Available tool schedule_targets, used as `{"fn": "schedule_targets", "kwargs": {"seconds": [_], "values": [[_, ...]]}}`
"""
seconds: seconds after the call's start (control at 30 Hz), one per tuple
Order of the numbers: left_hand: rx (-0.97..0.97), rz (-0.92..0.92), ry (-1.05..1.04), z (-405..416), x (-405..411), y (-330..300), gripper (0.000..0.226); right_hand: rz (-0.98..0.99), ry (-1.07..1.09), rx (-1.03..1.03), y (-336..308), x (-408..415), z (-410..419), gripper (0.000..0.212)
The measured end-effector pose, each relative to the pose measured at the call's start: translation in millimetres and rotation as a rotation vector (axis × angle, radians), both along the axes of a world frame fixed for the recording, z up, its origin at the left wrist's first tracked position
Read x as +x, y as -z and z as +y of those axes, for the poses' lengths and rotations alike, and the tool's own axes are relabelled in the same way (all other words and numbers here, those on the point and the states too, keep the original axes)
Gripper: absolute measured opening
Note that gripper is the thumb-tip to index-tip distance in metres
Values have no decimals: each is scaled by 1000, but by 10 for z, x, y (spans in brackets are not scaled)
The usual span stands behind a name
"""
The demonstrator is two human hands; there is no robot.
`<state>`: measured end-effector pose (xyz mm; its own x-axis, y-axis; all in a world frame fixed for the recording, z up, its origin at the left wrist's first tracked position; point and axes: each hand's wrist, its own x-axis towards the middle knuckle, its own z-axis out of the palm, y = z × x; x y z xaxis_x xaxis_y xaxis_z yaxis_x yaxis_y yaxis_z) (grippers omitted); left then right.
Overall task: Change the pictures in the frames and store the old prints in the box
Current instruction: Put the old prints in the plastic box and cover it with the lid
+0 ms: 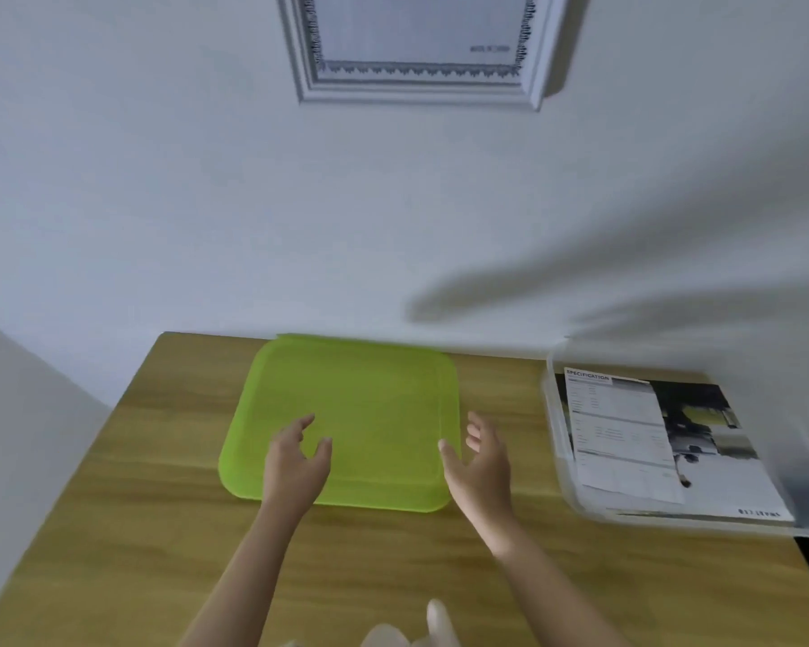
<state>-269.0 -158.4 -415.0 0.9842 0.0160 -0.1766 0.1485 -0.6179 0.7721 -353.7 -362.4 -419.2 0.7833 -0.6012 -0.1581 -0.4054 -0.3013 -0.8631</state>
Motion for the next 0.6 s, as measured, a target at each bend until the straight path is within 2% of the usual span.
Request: {"fn": "schedule_targets", "kwargs": {"seconds": [0.2,0.37,0.6], "values": [[164,133,-84,784,368,184,56,205,62,-112,216,311,337,61],[208,257,-17,968,538,311,66,461,114,-209,327,428,406,69],[202,228,12,960,648,304,62,438,199,-166,329,483,439,67]]}}
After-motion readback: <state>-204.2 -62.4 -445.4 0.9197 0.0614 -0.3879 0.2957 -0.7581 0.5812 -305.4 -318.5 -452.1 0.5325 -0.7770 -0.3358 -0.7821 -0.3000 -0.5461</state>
